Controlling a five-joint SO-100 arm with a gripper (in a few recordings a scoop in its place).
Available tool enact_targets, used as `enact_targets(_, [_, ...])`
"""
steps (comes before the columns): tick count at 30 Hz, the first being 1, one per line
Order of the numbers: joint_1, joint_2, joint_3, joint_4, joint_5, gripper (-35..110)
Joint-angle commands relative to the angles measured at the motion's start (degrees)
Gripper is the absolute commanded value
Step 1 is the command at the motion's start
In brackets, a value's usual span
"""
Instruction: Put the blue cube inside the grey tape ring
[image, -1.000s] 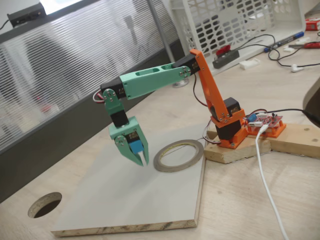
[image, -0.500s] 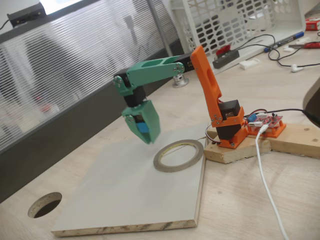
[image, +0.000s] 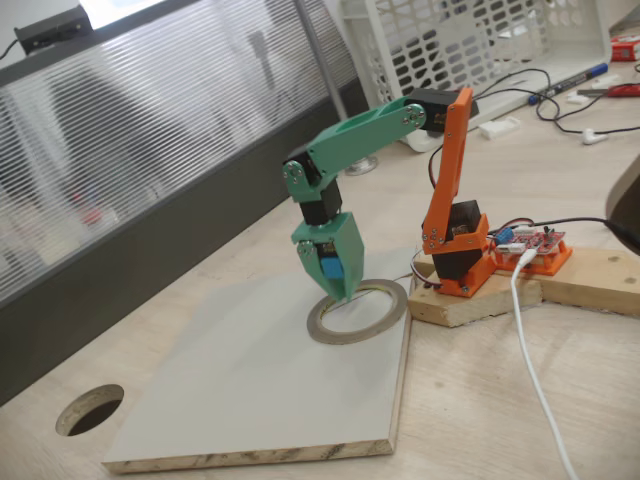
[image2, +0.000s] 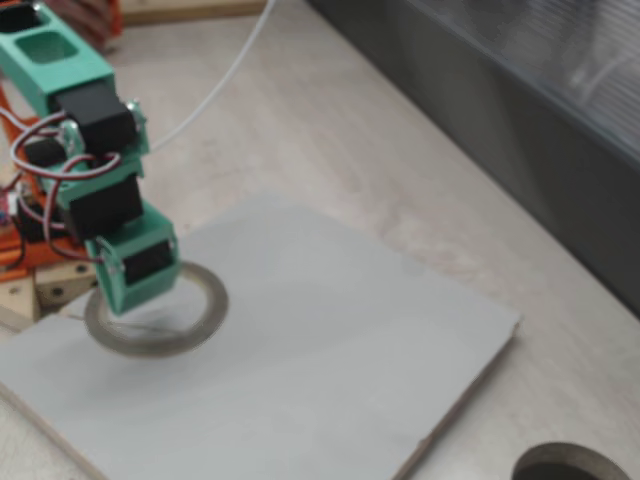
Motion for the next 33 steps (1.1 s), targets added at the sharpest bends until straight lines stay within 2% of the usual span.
enact_targets(1, [0.5,2.7,2.0,-2.3,0.4,0])
enact_targets(33, [-2.2,2.6,4.8,-1.8,0.6,-1])
